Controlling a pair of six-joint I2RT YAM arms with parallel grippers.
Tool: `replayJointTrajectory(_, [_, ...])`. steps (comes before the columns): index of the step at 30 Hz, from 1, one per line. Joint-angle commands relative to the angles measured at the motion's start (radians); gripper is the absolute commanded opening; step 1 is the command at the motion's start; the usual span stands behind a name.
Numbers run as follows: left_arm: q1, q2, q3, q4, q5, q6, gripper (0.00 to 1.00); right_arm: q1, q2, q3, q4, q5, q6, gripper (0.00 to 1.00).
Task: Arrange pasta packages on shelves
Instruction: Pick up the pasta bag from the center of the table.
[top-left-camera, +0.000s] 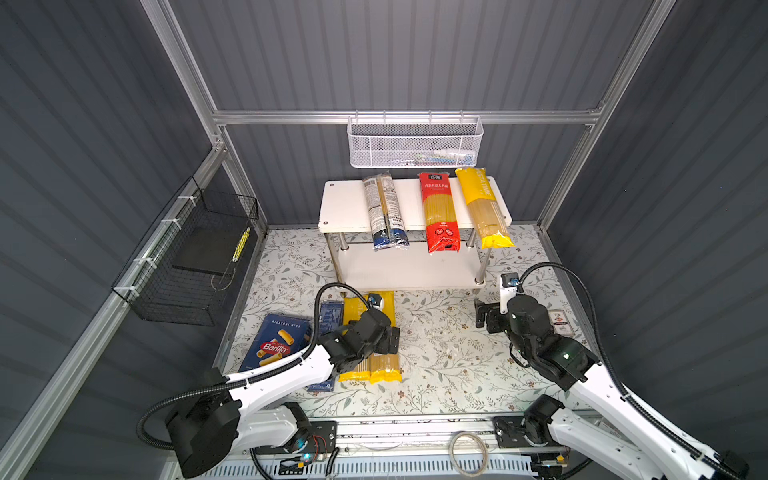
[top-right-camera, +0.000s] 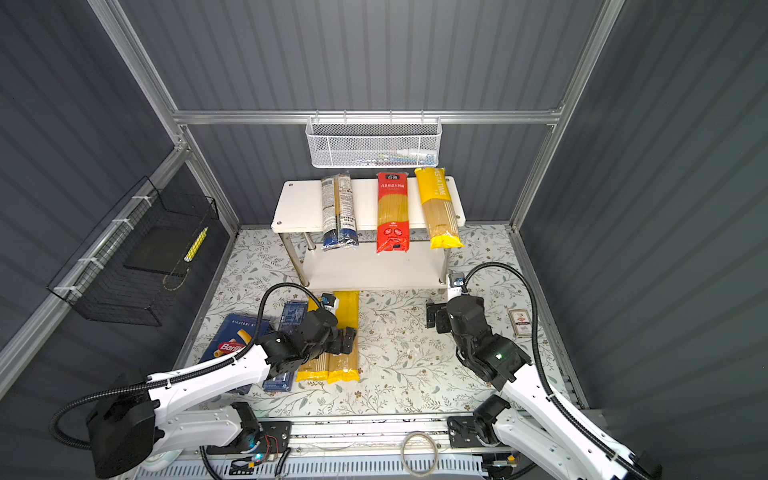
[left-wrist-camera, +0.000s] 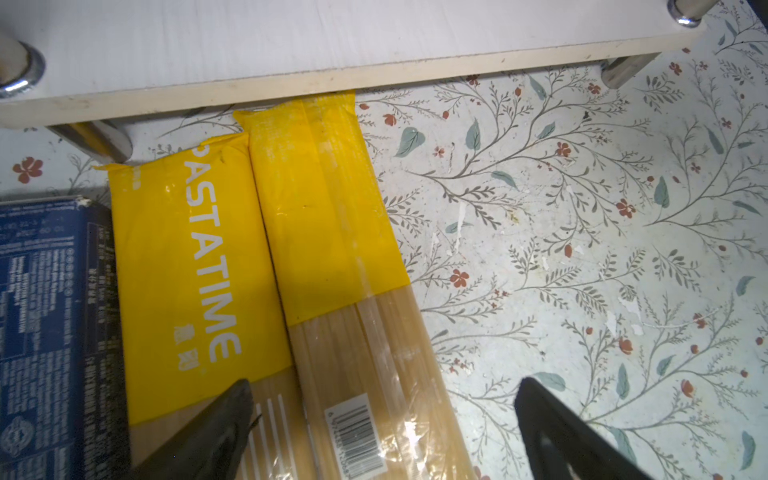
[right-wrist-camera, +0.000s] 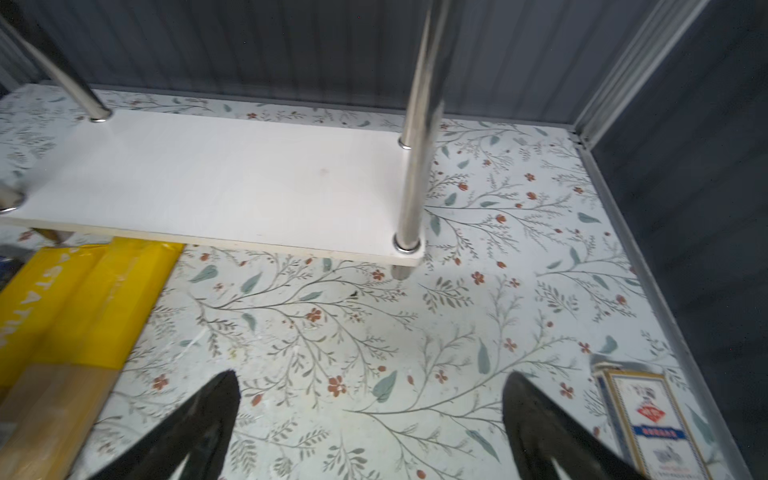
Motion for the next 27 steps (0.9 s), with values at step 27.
replayJointTrajectory(27, [-0.068,0.301,0.158,-0.111,-0.071,-0.105,1.0,-0.269,-0.124,-0.426,0.605,-0.145,-0.179,0.99])
